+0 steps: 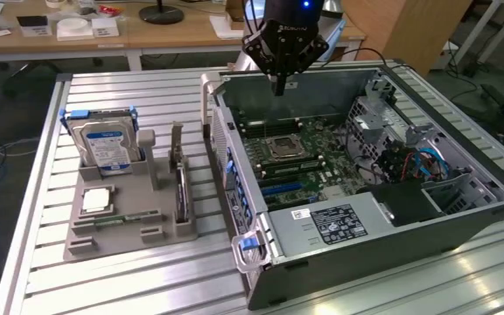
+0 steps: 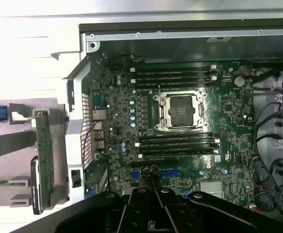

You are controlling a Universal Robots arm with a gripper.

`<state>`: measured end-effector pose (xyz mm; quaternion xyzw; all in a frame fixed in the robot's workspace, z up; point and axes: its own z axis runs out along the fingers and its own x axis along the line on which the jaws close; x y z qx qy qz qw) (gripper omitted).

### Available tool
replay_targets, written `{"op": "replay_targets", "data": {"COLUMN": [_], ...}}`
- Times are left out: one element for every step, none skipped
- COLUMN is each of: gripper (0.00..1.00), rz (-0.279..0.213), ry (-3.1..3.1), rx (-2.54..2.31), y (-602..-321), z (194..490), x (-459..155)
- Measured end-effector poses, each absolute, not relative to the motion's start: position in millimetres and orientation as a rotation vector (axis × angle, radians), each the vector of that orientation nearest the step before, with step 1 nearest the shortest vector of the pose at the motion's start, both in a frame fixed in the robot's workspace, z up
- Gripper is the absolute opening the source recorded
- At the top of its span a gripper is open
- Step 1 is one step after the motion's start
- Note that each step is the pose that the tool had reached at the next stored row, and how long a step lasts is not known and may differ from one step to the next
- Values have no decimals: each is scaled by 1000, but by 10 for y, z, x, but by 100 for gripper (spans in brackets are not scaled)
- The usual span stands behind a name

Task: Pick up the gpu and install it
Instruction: 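Reach for the gpu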

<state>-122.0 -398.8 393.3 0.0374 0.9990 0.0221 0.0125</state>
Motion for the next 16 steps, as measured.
{"op": "replay_targets", "data": {"gripper": [11, 11, 11, 11, 11, 11, 11, 11, 11, 11, 11, 11, 11, 11, 11, 11], "rz": [69, 69, 69, 69, 69, 69, 69, 69, 69, 69, 69, 69, 69, 69, 69, 69], "ry": [3114, 3113, 3114, 3114, 3114, 3114, 3114, 3114, 3114, 3114, 3114, 3114, 3114, 3114, 3114, 3114], "rx": [117, 117, 117, 117, 117, 117, 117, 117, 117, 117, 117, 117, 116, 116, 117, 117], "y": [-3988, -3989, -3989, -3989, -3988, -3988, -3989, -3988, -3988, -3988, -3988, -3989, -3989, -3989, -3988, -3989], "z": [3932, 3931, 3932, 3933, 3933, 3932, 3932, 3932, 3932, 3931, 3931, 3931, 3930, 3930, 3930, 3929], "x": [-1226, -1235, -1242, -1251, -1264, -1279, -1293, -1307, -1320, -1333, -1348, -1360, -1375, -1392, -1412, -1433]}}
